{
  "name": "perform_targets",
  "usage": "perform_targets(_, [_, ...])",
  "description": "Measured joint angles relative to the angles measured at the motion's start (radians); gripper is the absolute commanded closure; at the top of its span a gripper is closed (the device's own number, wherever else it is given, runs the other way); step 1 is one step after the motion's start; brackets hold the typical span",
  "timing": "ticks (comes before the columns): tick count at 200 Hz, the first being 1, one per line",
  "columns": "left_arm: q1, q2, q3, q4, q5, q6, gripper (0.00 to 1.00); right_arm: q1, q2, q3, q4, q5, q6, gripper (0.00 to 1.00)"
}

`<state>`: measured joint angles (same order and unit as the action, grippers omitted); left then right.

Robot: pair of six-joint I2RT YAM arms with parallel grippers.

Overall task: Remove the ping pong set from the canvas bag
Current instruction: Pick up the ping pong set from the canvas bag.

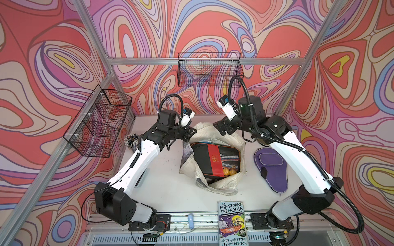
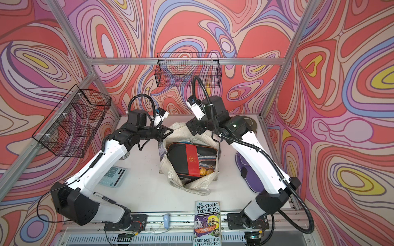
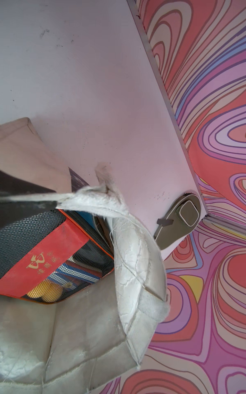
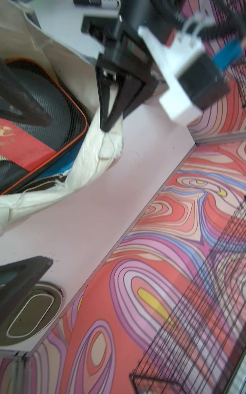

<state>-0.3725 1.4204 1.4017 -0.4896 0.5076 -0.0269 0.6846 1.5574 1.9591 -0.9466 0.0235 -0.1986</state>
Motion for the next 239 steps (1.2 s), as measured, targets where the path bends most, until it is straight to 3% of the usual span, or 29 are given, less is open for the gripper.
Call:
perform_targets(50, [0.000, -0.026, 0.017, -0.077, -0.037, -0.004, 1.00, 0.172, 0.022, -0.054, 0.020, -0.089, -0.011, 0.02])
perform_targets(90, [0.000, -0.039, 0.017, -0.106, -0.061, -0.013, 1.00, 0.174, -0.017, -0.310, 0.081, -0.122, -0.011, 0.02])
perform_targets(119, [-0.001, -0.039, 0.017, -0.106, -0.062, -0.019, 1.00, 0.173, -0.029, -0.384, 0.098, -0.130, -0.022, 0.02])
perform_targets(147, [-0.004, -0.037, 0.017, -0.102, -0.059, -0.023, 1.00, 0.136, -0.039, -0.396, 0.127, -0.178, -0.037, 0.02])
perform_targets(186, [-0.020, -0.029, 0.017, -0.083, -0.051, -0.021, 1.00, -0.009, -0.037, -0.393, 0.142, -0.304, -0.063, 0.02])
perform_targets(239, [-0.021, -0.029, 0.016, -0.065, -0.032, -0.018, 1.00, -0.045, 0.118, -0.285, 0.048, -0.421, -0.146, 0.02])
